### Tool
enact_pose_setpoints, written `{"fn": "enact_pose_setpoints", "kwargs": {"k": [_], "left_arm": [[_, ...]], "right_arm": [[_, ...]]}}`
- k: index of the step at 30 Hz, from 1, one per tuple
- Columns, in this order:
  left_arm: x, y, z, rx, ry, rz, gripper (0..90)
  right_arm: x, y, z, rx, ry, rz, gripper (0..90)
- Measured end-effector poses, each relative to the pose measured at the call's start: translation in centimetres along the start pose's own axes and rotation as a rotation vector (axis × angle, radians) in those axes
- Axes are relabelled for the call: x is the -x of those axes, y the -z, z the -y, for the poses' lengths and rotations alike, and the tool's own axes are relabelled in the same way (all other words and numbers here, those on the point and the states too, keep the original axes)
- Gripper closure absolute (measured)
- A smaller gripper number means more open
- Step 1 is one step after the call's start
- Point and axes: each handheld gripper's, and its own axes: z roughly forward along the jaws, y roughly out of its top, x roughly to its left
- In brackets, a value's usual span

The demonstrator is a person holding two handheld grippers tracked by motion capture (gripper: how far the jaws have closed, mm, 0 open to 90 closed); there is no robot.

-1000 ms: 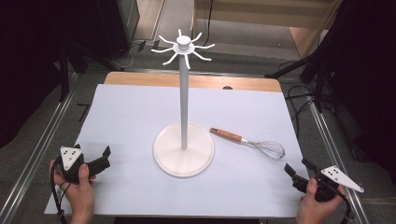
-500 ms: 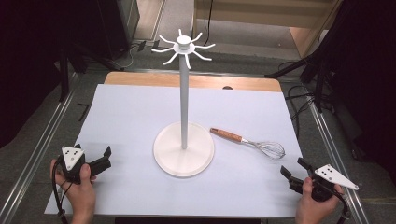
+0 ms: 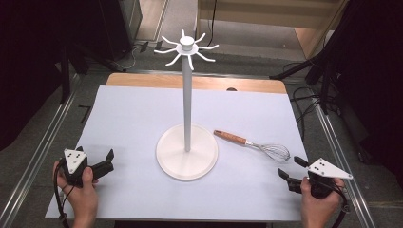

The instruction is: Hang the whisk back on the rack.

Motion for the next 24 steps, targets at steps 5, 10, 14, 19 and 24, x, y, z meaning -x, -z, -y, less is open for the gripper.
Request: {"fn": "enact_pose_setpoints", "kwargs": {"k": [5,10,14,19,24], "left_arm": [[0.0,0.0,0.0,-0.001,0.000,0.002,0.6],[0.0,-0.1,0.0,-0.001,0.004,0.008,0.6],[-0.1,-0.1,0.0,-0.003,0.006,0.014,0.6],[0.0,-0.1,0.0,-0.004,0.003,0.018,0.5],[-0.1,-0.1,0.0,-0.011,0.001,0.022,0.5]], "right_arm": [[-0.2,-0.4,-1.1,-0.016,0.046,-0.009,25.2],[-0.2,-1.2,-2.2,-0.069,0.101,-0.062,25.8],[-0.4,-1.5,-3.0,-0.104,0.137,-0.070,27.9],[-0.4,-1.8,-4.1,-0.110,0.165,-0.085,29.1],[-0.1,-2.4,-5.2,-0.126,0.202,-0.093,29.3]]}}
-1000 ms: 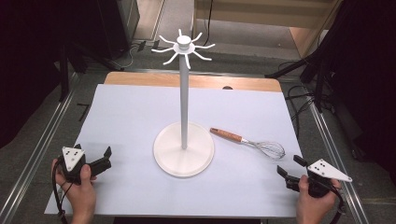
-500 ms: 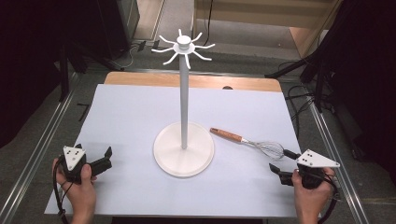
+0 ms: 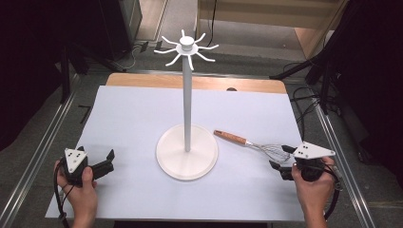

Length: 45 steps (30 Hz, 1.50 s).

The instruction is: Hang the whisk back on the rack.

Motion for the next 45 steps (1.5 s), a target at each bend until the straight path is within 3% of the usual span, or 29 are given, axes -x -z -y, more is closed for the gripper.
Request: {"fn": "enact_pose_setpoints", "kwargs": {"k": [13,23,35,39,40,44,45], "left_arm": [[0.2,-0.1,0.0,-0.011,-0.018,0.009,0.6],[0.2,-0.1,0.0,-0.012,-0.025,0.009,0.6],[0.2,-0.1,0.0,-0.014,-0.026,0.008,0.6],[0.2,-0.2,0.0,-0.015,-0.027,0.008,0.6],[0.2,-0.2,0.0,-0.015,-0.028,0.009,0.6],[0.2,-0.2,-0.1,-0.016,-0.027,0.009,0.6],[0.2,-0.2,0.0,-0.014,-0.027,0.009,0.6]], "right_arm": [[1.2,-1.3,-2.1,-0.078,0.039,-0.027,30.6],[1.5,-1.8,-3.5,-0.106,0.067,-0.028,32.3],[2.2,-3.0,-5.9,-0.193,0.125,-0.044,34.5],[2.3,-3.5,-6.4,-0.214,0.139,-0.058,37.4],[2.3,-4.0,-6.7,-0.249,0.150,-0.073,39.3],[2.3,-4.8,-7.0,-0.292,0.160,-0.099,44.5],[2.3,-5.2,-7.2,-0.316,0.172,-0.126,46.9]]}}
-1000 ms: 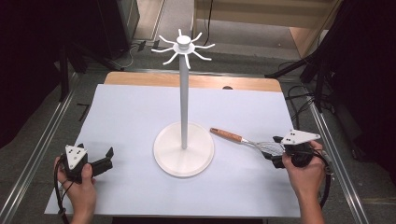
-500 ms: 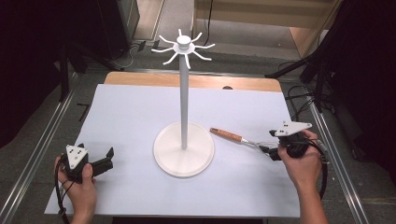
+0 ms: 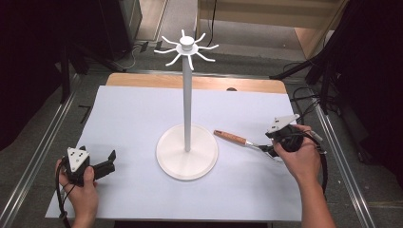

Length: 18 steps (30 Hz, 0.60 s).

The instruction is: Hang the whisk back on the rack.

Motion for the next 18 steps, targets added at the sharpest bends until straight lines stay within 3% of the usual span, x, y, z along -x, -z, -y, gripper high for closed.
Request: {"fn": "enact_pose_setpoints", "kwargs": {"k": [9,18], "left_arm": [[-0.1,0.0,0.0,-0.003,-0.001,0.005,0.6],[0.0,0.0,0.0,-0.003,-0.003,0.007,0.6]], "right_arm": [[0.4,-1.3,-1.5,-0.069,0.028,-0.033,56.7],[0.8,-2.7,-3.7,-0.128,0.064,-0.046,57.5]]}}
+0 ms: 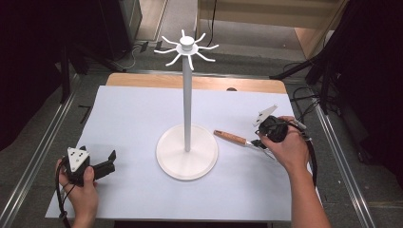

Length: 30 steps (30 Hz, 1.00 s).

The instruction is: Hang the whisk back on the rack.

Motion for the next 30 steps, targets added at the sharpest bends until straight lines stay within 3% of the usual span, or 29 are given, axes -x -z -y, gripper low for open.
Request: {"fn": "enact_pose_setpoints", "kwargs": {"k": [4,9,20,21,30], "left_arm": [[0.1,0.0,0.0,0.002,-0.001,-0.006,0.5],[0.0,0.0,0.0,0.003,0.001,-0.003,0.5],[0.0,0.0,0.0,0.001,0.001,0.002,0.6],[0.1,0.0,0.0,-0.001,-0.003,0.001,0.6],[0.1,0.0,0.0,-0.001,-0.006,0.003,0.6]], "right_arm": [[-0.1,-0.8,-0.9,-0.048,0.017,0.011,66.2],[-0.2,-1.6,-1.7,-0.080,0.026,-0.023,66.3],[0.0,-2.9,-2.6,-0.129,0.026,-0.042,64.5],[0.0,-3.2,-2.8,-0.159,0.038,-0.030,64.5],[0.0,-4.1,-4.2,-0.182,0.045,-0.061,64.5]]}}
